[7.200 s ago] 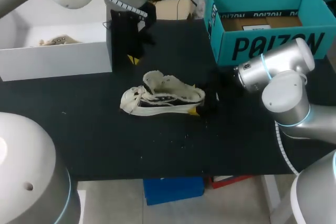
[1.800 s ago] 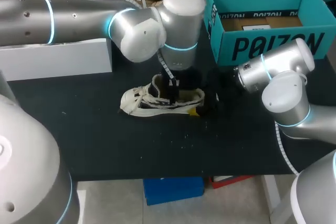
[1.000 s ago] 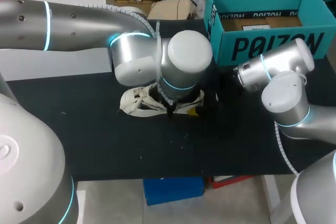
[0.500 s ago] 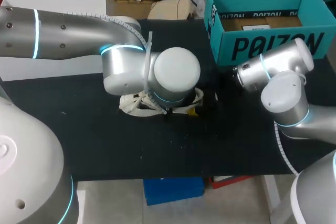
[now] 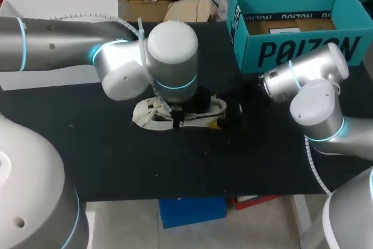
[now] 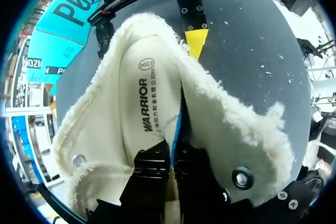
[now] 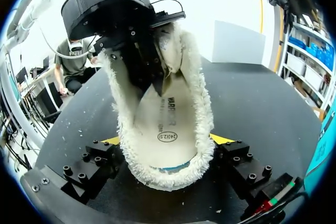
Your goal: Take the shoe out of the shoebox, open the shoe tongue, remove and reinsert the insole, then place the shoe into the shoebox
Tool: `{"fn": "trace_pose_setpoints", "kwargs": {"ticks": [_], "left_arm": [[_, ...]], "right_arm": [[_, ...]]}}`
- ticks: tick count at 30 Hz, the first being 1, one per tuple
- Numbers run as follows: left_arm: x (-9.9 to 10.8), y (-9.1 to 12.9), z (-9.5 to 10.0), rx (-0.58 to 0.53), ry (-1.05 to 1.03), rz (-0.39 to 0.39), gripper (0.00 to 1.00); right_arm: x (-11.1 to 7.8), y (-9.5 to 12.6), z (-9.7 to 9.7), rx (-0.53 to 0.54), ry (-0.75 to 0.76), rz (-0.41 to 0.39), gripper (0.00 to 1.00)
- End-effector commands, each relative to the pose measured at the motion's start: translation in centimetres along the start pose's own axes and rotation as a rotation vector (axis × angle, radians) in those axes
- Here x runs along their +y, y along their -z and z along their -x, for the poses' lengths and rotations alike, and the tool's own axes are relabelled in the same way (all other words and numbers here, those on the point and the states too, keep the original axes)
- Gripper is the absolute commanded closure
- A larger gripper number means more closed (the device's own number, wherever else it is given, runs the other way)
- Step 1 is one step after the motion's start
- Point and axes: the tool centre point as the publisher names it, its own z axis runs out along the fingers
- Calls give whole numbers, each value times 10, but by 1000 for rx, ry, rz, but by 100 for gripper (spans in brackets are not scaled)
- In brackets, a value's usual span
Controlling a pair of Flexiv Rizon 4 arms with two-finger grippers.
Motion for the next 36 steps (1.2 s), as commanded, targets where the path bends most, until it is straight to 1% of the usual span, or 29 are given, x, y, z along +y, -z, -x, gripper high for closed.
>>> {"fn": "trace_pose_setpoints", "kwargs": {"ticks": [1,3,8,17,22,29,30,31,32,34,36], "left_arm": [[12,5,-11,37,-25,-77,100],[12,13,-11,41,-32,-79,100],[12,29,-10,22,-38,-52,100],[12,50,-2,-14,-28,-39,100],[9,50,0,-21,-28,-43,100],[3,33,3,-3,-46,-71,100],[2,31,4,-5,-57,-83,99],[1,29,4,-11,-73,-95,69],[0,28,5,-13,-92,-108,65],[-3,27,5,-21,-126,-137,64],[-6,26,4,-28,-155,-148,56]], "right_arm": [[-3,1,3,-1,-2,-2,100],[-3,1,3,-1,-2,-2,100],[-3,1,3,-1,-2,-2,100],[-3,1,3,-1,-2,-2,100],[-3,1,3,-1,-2,-2,100],[-3,1,3,-1,-2,-2,100],[-3,1,3,-1,-2,-2,100],[-3,1,3,-1,-2,-2,100],[-3,1,3,-1,-2,-2,100],[-3,1,3,-1,-2,-2,100],[-3,1,3,-1,-2,-2,100]]}}
